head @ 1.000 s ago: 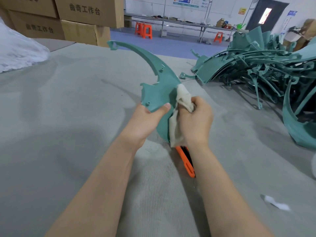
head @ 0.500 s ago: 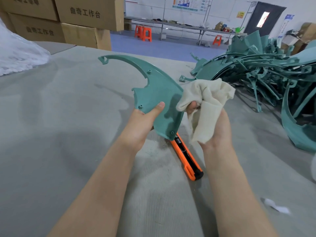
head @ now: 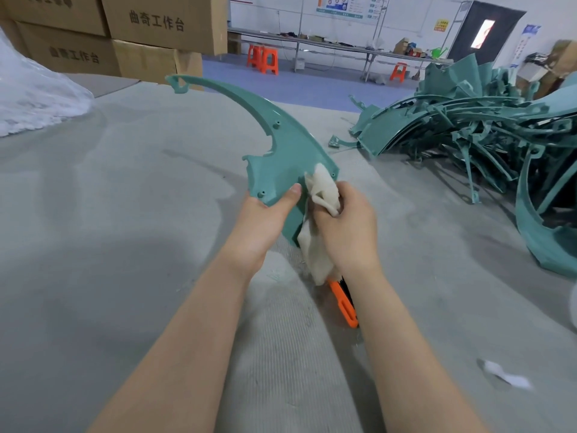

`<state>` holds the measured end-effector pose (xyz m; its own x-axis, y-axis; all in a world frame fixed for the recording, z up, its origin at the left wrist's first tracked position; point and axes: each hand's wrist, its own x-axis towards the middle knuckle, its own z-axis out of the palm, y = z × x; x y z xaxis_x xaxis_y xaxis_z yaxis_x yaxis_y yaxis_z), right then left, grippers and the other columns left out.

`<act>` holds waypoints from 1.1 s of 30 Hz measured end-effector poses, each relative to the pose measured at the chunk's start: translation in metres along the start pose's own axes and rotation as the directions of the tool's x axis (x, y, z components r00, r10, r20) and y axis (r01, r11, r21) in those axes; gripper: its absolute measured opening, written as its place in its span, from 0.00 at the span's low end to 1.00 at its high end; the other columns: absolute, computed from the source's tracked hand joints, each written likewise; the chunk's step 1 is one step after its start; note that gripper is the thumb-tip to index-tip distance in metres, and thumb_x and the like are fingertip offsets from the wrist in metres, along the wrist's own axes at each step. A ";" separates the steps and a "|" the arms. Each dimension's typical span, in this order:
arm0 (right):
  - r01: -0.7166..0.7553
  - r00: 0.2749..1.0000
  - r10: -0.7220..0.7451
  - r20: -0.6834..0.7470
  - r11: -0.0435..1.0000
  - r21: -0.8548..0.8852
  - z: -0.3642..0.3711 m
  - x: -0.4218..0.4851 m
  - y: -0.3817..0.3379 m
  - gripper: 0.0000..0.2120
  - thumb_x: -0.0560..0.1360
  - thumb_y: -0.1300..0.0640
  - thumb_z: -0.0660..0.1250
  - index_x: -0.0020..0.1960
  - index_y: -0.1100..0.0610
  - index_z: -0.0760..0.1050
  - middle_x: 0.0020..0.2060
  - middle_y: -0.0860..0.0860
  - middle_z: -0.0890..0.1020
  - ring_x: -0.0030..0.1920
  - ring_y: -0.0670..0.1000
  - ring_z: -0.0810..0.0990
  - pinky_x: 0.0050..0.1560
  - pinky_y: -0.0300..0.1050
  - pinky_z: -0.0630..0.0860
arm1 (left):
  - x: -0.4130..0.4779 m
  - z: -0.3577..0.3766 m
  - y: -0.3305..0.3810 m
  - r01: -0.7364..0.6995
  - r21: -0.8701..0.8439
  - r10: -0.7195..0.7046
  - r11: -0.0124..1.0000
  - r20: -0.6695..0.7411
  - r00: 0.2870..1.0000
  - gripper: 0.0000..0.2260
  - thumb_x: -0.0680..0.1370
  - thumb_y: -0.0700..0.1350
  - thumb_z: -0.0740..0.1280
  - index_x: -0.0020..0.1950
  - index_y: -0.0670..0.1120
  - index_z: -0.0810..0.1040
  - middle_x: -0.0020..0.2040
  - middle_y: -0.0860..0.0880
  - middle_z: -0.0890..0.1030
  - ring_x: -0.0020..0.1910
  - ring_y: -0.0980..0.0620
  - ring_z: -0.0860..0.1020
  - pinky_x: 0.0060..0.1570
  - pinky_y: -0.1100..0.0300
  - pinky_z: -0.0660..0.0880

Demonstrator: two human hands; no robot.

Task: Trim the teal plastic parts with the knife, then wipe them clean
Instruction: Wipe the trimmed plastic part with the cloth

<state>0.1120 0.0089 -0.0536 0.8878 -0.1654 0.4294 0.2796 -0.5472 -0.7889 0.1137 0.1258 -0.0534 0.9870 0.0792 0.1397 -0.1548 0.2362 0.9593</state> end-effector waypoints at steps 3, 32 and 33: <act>0.060 0.998 -0.059 -0.016 0.998 0.005 0.004 -0.002 -0.001 0.06 0.74 0.63 0.67 0.40 0.57 0.72 0.36 0.52 0.77 0.36 0.50 0.73 0.34 0.40 0.65 | 0.002 -0.001 0.001 -0.036 -0.001 0.036 0.999 0.017 0.999 0.08 0.79 0.40 0.66 0.55 0.52 0.78 0.55 0.52 0.83 0.56 0.53 0.80 0.60 0.53 0.75; -0.080 0.975 0.113 -0.193 0.982 0.169 0.003 -0.001 -0.003 0.08 0.74 0.62 0.67 0.37 0.60 0.74 0.34 0.56 0.79 0.35 0.52 0.73 0.36 0.47 0.69 | -0.001 0.011 -0.001 -0.085 0.026 0.085 0.996 0.026 0.996 0.10 0.78 0.37 0.67 0.48 0.54 0.78 0.47 0.57 0.82 0.49 0.57 0.81 0.55 0.60 0.77; -0.055 0.988 0.078 -0.134 0.984 0.168 0.007 -0.005 -0.007 0.07 0.74 0.62 0.68 0.37 0.57 0.75 0.34 0.55 0.80 0.34 0.50 0.73 0.36 0.46 0.69 | 0.001 0.009 0.000 -0.088 -0.023 0.087 0.996 -0.015 0.996 0.10 0.78 0.36 0.66 0.48 0.52 0.78 0.46 0.56 0.82 0.48 0.57 0.81 0.54 0.61 0.77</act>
<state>0.1079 0.0195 -0.0530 0.8501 -0.3156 0.4215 0.2880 -0.3915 -0.8740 0.1150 0.1168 -0.0514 0.9690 0.1137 0.2192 -0.2415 0.2504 0.9375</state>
